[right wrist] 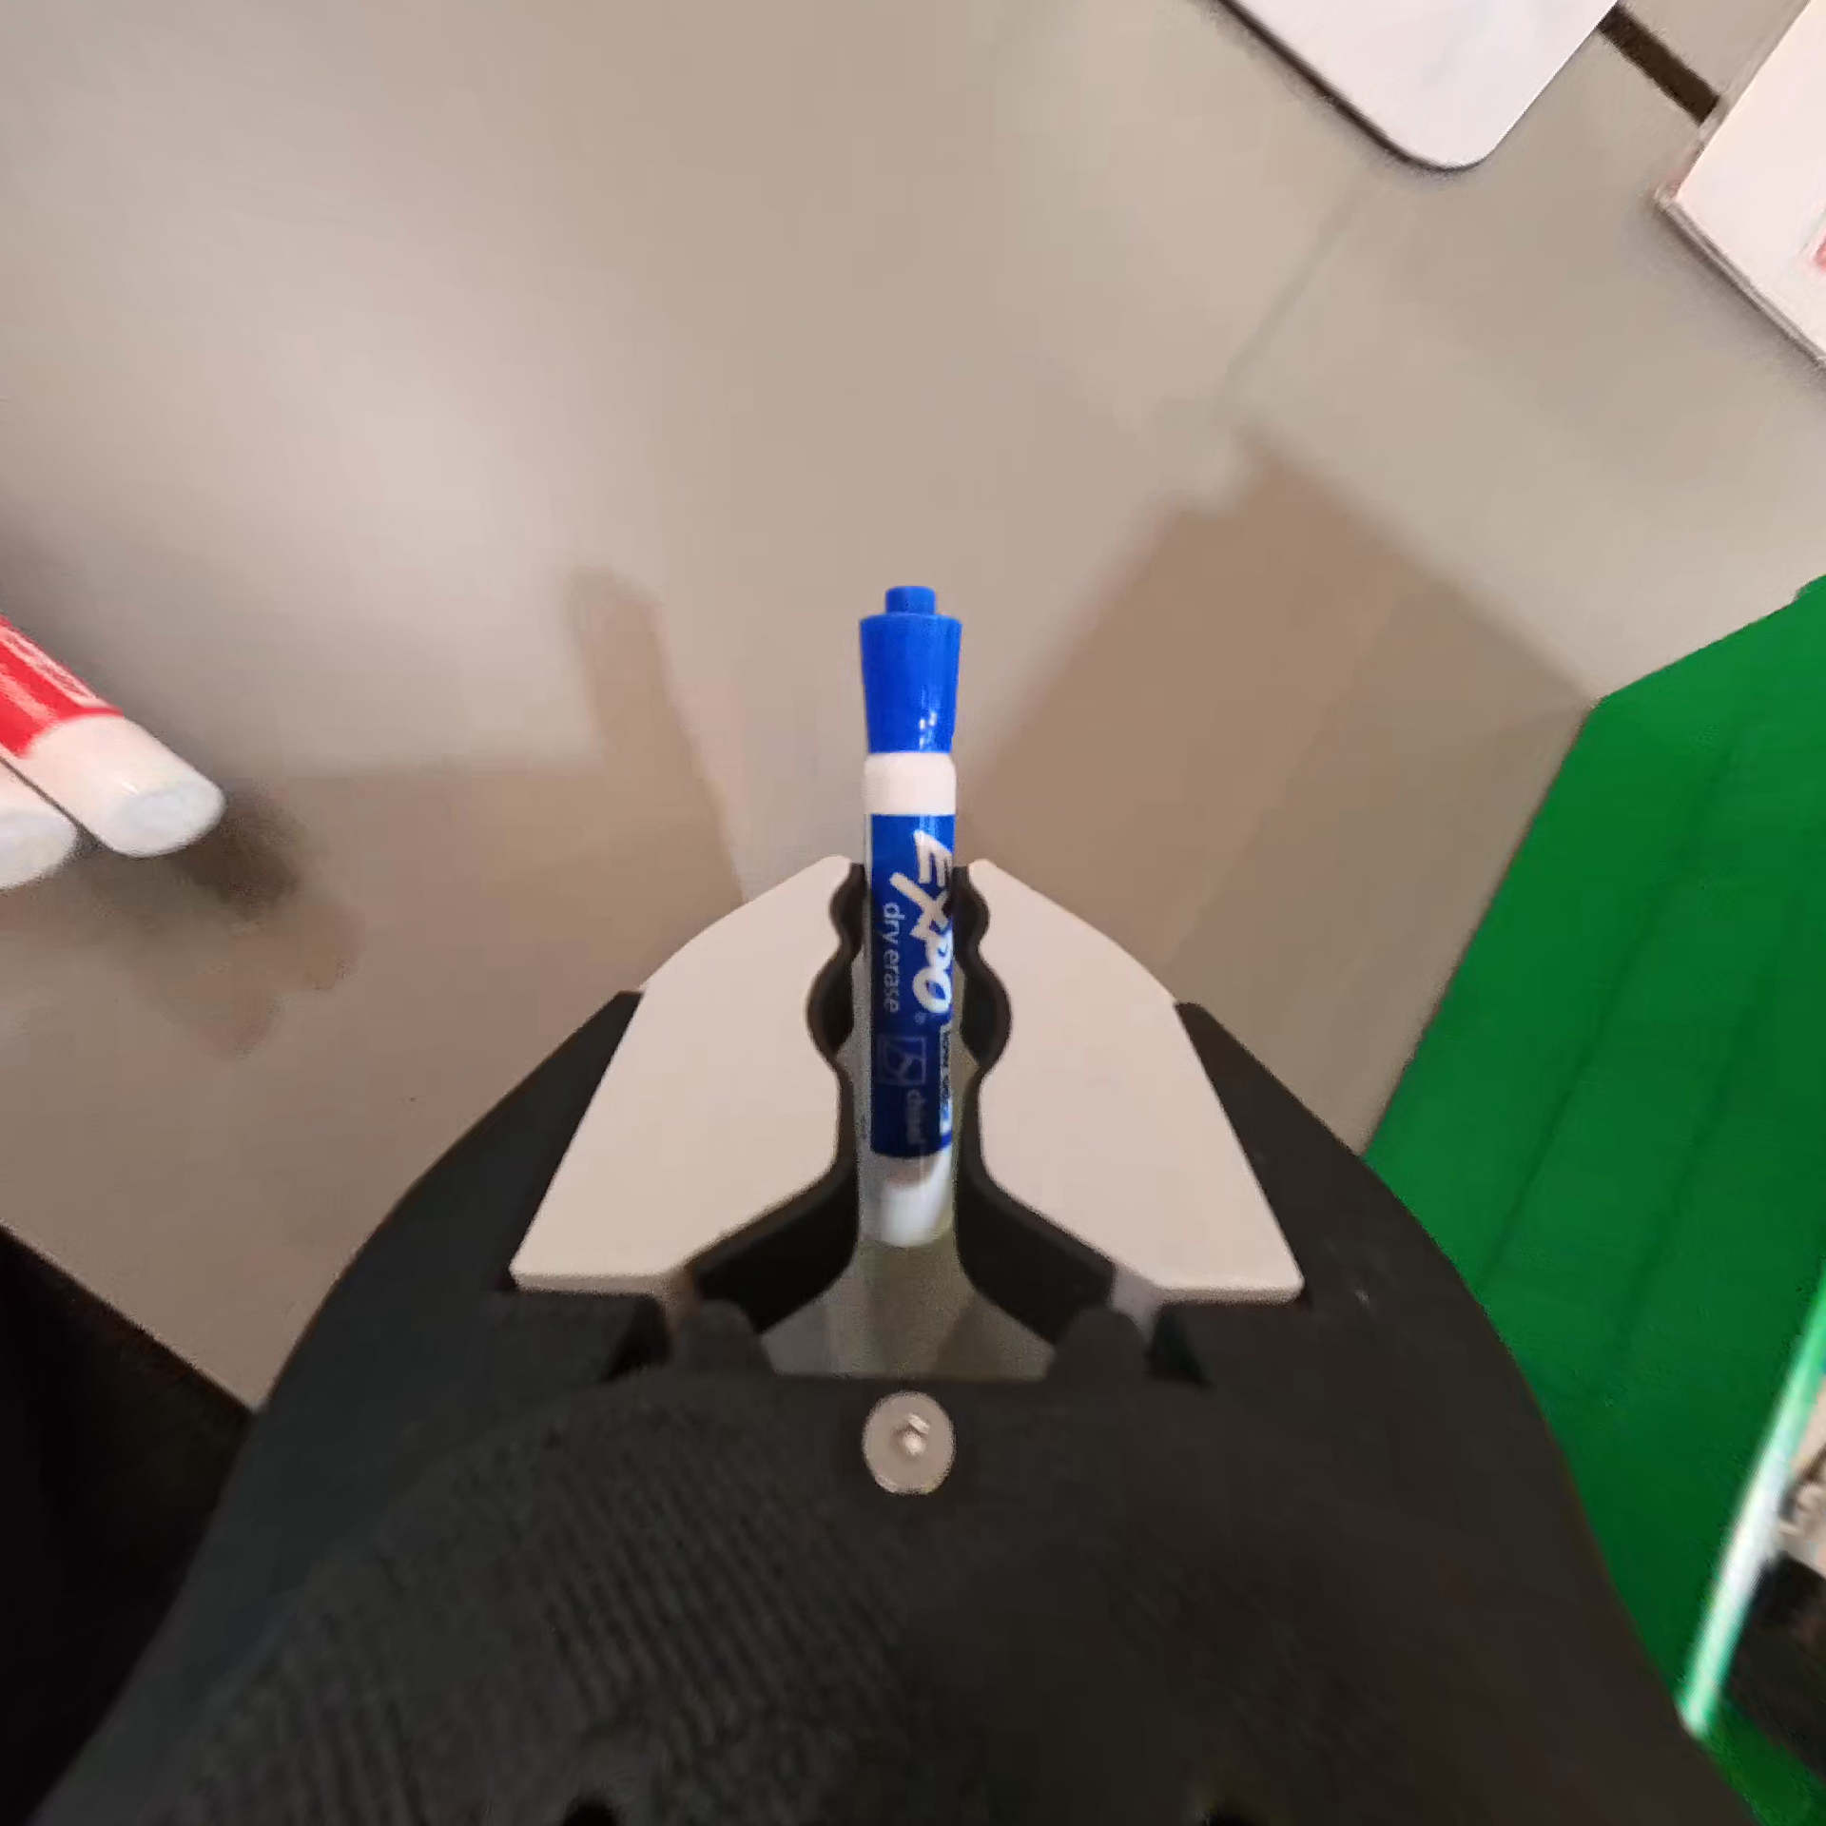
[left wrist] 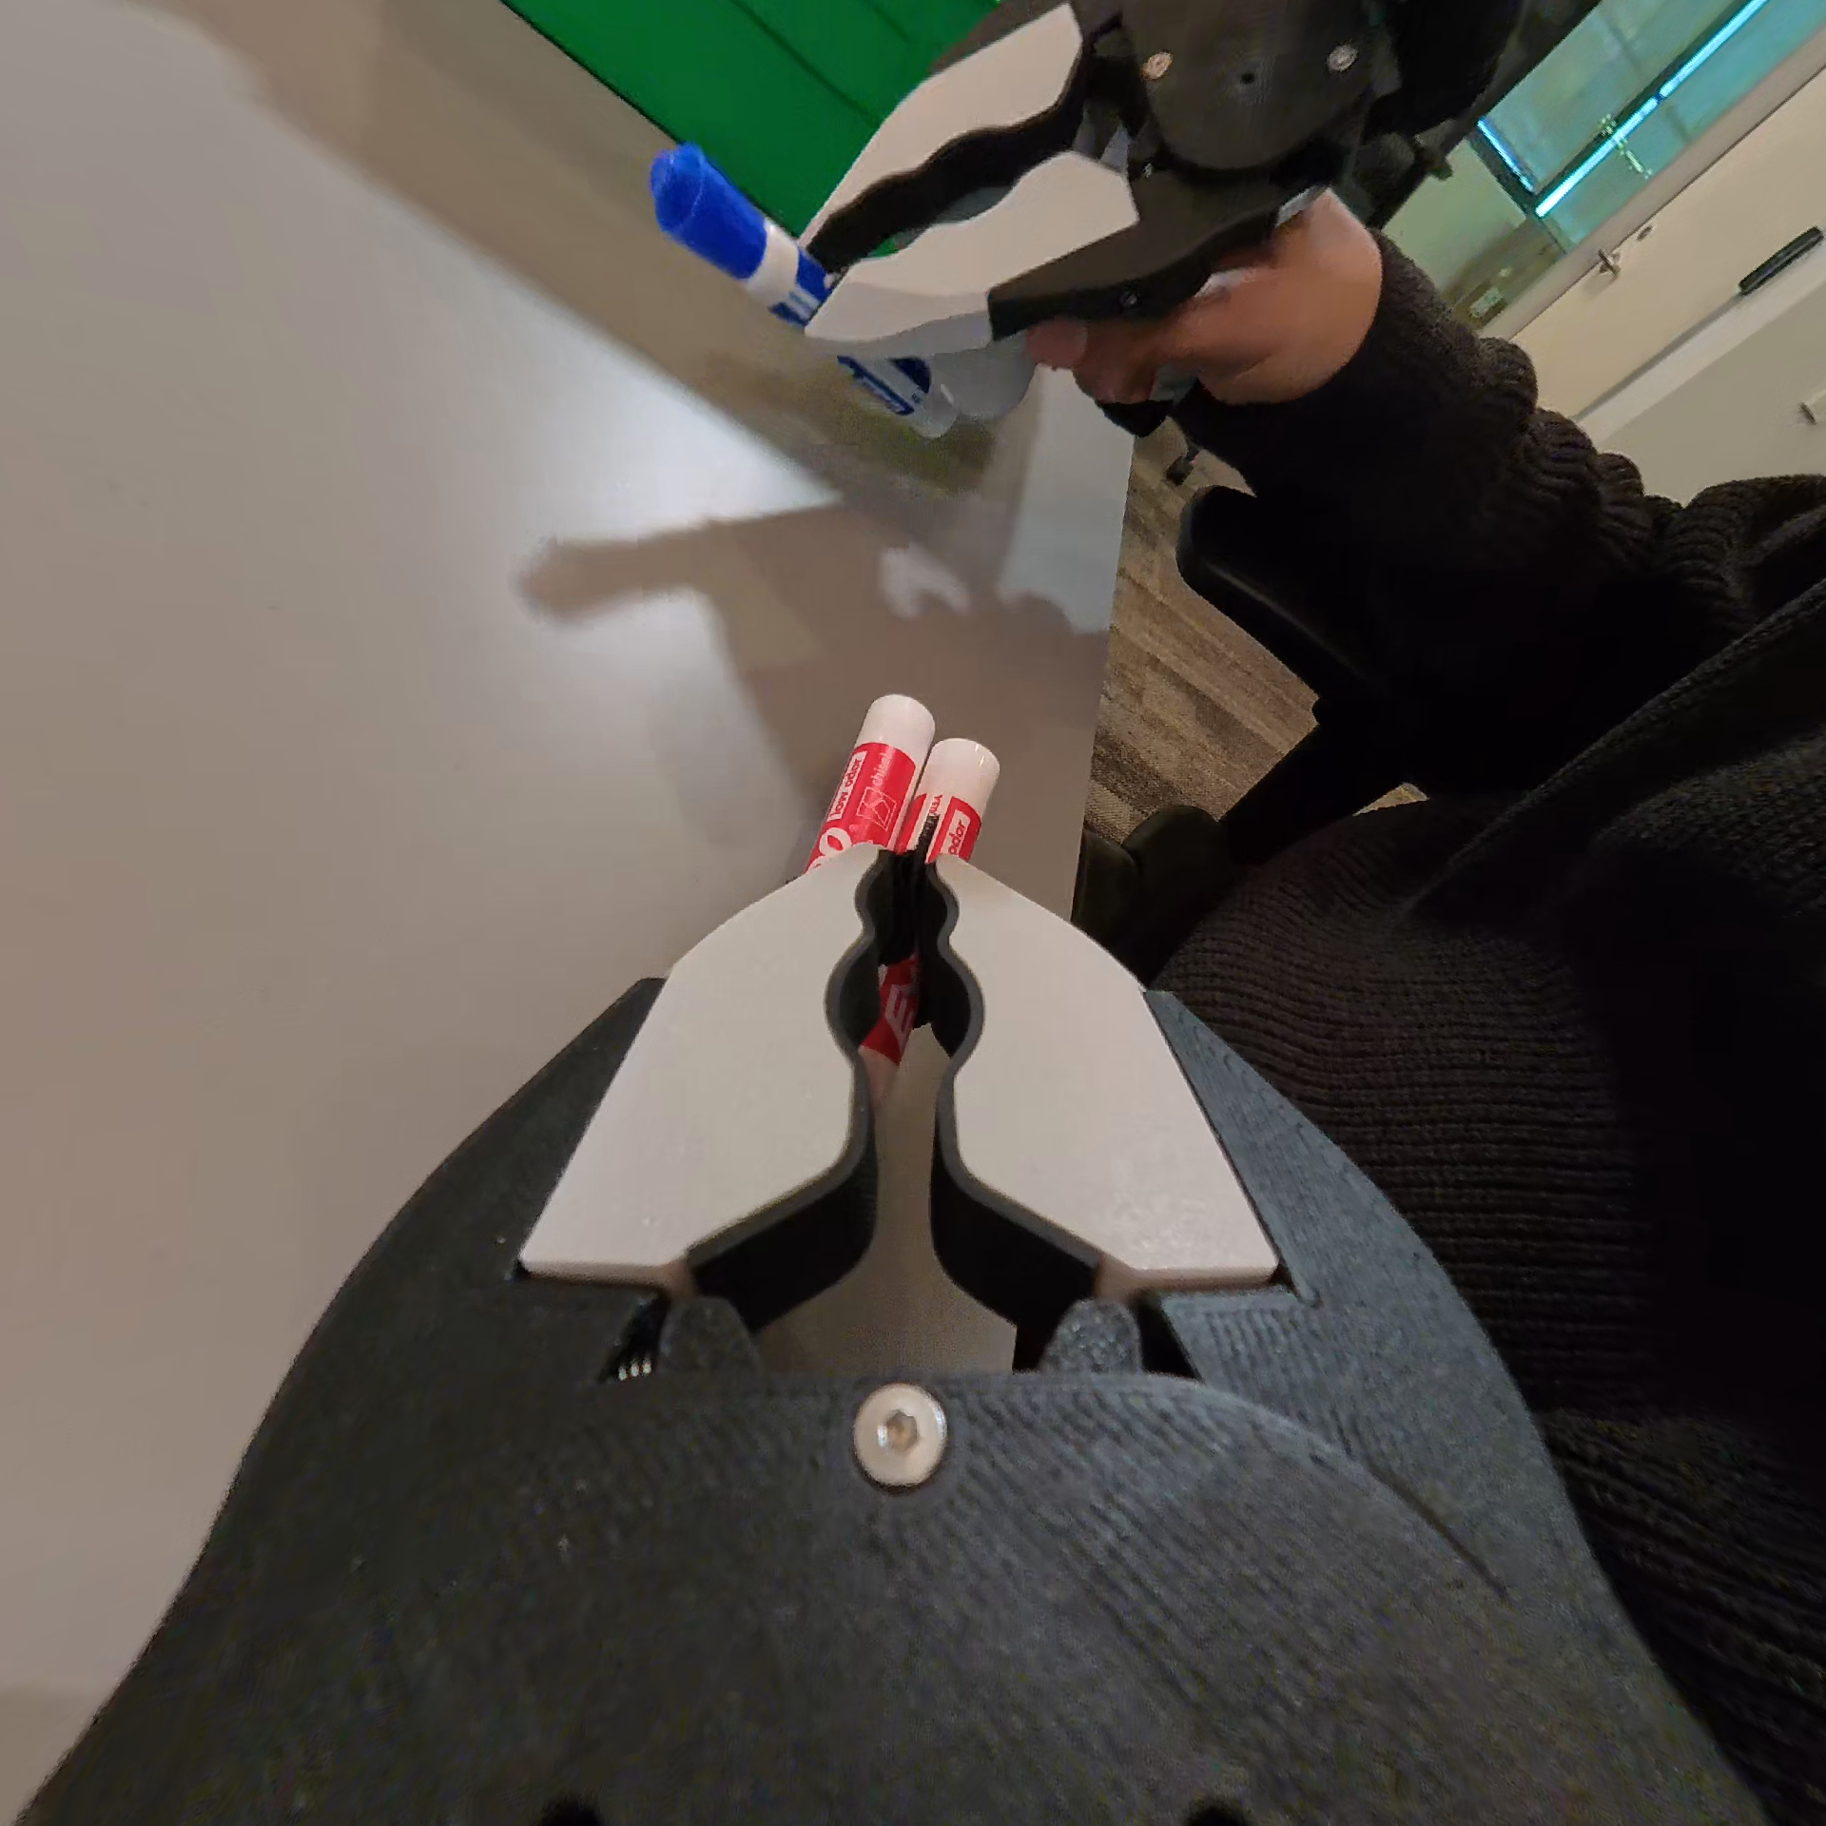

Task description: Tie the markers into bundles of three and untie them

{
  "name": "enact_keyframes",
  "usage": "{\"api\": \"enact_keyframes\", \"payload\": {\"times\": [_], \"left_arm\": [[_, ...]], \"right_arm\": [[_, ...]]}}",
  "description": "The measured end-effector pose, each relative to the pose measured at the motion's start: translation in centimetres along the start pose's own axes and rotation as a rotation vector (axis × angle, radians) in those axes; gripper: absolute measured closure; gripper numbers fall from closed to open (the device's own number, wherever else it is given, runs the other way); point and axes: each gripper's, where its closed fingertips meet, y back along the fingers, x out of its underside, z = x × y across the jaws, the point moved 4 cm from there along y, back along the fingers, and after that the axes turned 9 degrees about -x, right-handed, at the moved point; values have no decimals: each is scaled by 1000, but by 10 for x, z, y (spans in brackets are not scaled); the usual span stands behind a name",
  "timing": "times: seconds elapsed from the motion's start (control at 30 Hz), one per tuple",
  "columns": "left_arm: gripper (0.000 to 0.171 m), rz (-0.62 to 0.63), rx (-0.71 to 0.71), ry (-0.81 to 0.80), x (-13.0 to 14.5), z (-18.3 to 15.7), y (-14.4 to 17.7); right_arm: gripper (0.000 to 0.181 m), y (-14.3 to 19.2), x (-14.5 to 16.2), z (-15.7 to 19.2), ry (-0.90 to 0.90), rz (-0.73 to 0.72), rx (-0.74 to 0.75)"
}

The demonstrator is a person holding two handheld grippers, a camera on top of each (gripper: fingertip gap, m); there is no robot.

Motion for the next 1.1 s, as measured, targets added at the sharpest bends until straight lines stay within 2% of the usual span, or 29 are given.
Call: {"api": "enact_keyframes", "payload": {"times": [0.1,0.23,0.3,0.37,0.47,0.53,0.67,0.73,0.8,0.9,1.0,1.1], "left_arm": [[166,-1,-3,0,0,1,0],[166,-15,-2,3,-2,0,2],[166,-21,-1,6,-2,0,3],[166,-25,4,10,-3,0,3],[166,-31,10,16,-4,-1,3],[167,-29,12,15,-5,-2,2],[166,-21,14,4,-6,-3,-1],[166,-18,15,2,-6,-4,-3],[166,-17,15,4,-7,-3,-4],[166,-18,13,7,-7,-2,-5],[166,-19,14,8,-8,-2,-5],[166,-16,15,6,-8,-2,-6]], "right_arm": [[164,16,-11,-5,-19,-89,20],[164,77,-33,-37,-72,-288,157],[164,109,-27,-64,-148,-371,247],[164,127,-5,-95,-244,-375,332],[164,125,39,-128,-368,-305,421],[164,113,57,-135,-431,-268,414],[162,99,68,-135,-468,-209,397],[149,100,67,-135,-425,-185,434],[147,107,60,-131,-371,-193,474],[146,115,29,-108,-266,-300,439],[147,106,-16,-55,-104,-417,251],[147,71,-43,16,53,-398,-4]]}}
